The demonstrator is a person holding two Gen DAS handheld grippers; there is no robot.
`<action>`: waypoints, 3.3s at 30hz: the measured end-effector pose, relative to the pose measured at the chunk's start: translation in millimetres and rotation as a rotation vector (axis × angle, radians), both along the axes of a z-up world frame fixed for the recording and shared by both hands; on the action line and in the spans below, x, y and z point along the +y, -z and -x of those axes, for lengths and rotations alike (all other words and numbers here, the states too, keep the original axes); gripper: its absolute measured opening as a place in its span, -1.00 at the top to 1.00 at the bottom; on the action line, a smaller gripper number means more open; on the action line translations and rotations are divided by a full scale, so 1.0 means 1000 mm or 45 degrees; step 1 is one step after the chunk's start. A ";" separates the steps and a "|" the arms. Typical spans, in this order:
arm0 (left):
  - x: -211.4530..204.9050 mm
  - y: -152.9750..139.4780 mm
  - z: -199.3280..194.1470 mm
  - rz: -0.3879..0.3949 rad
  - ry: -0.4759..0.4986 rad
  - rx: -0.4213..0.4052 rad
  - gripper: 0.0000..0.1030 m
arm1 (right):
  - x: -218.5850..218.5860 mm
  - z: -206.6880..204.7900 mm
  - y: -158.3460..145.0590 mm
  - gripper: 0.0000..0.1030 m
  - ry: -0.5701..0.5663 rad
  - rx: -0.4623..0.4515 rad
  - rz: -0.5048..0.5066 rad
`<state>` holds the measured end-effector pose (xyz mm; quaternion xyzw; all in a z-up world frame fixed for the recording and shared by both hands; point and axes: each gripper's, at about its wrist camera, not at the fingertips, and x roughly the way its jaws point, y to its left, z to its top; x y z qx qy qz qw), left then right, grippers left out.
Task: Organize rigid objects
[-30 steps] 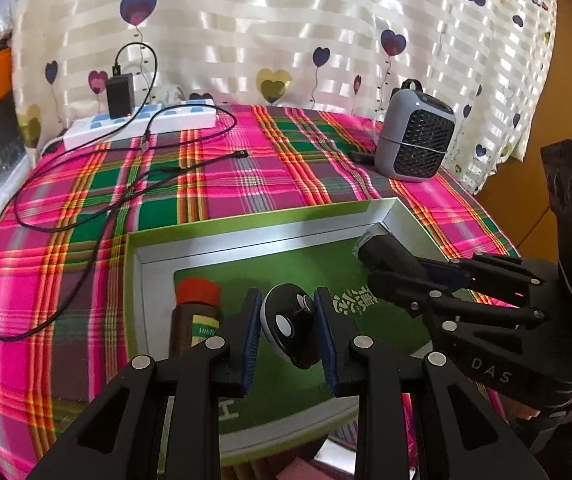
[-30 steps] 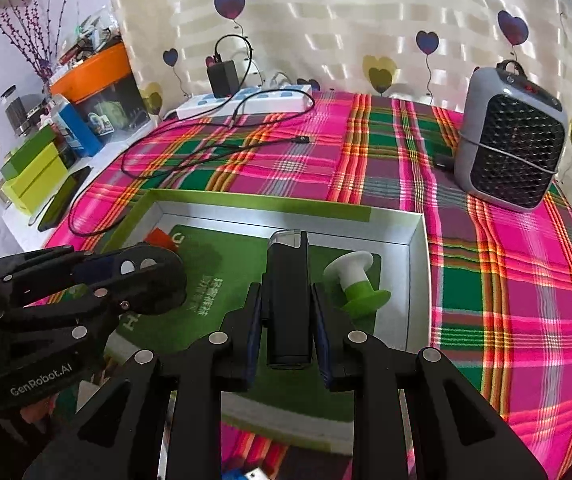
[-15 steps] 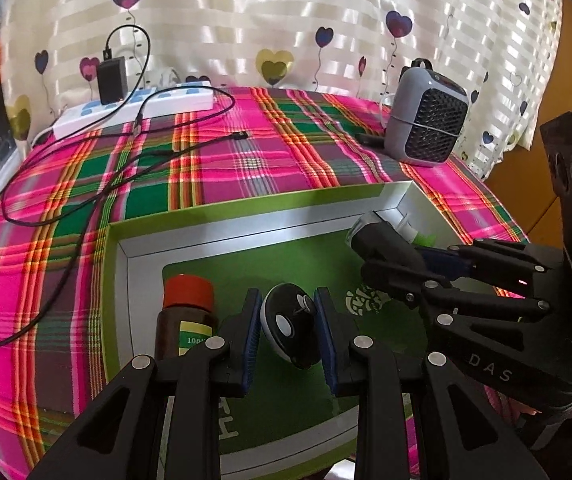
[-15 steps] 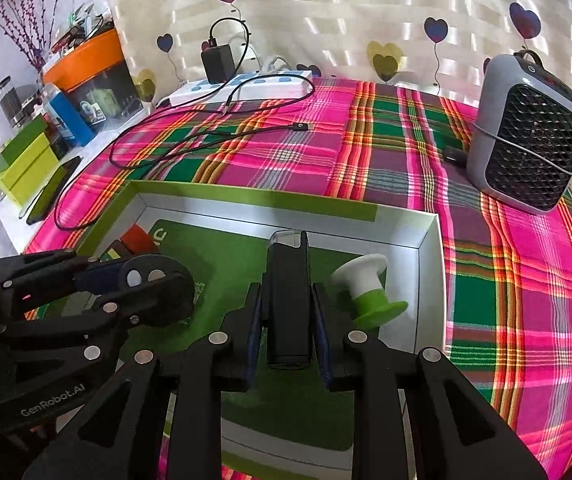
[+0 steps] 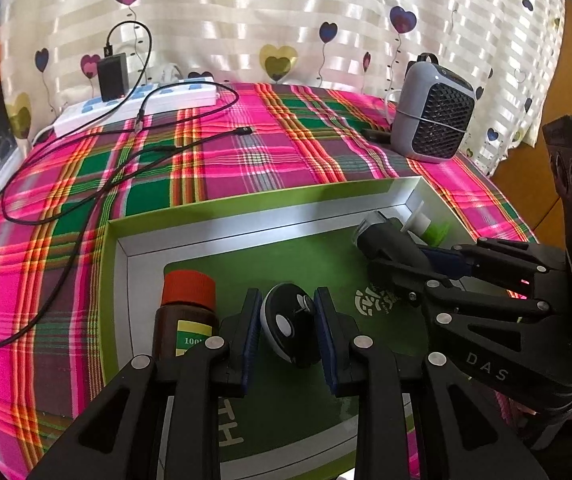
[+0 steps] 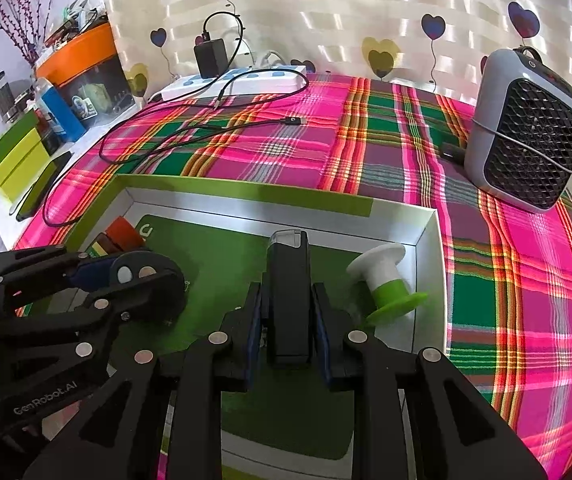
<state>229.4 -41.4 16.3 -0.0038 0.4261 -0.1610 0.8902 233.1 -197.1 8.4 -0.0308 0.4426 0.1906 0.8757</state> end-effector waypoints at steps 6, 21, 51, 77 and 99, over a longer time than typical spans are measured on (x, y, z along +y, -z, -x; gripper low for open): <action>0.000 0.000 0.000 -0.003 -0.005 0.001 0.51 | 0.001 0.000 0.001 0.53 0.003 -0.002 0.005; -0.001 0.000 -0.001 -0.023 -0.001 -0.006 0.44 | -0.001 -0.002 0.000 0.41 0.026 -0.005 -0.023; 0.007 -0.025 0.049 -0.062 -0.055 -0.071 0.28 | -0.011 0.044 -0.025 0.07 0.097 -0.101 -0.044; 0.054 -0.036 0.145 0.023 -0.169 -0.129 0.28 | -0.029 0.135 -0.033 0.07 0.151 -0.165 -0.036; 0.034 -0.007 0.160 0.001 -0.084 -0.051 0.26 | -0.041 0.173 -0.016 0.07 0.158 -0.131 -0.055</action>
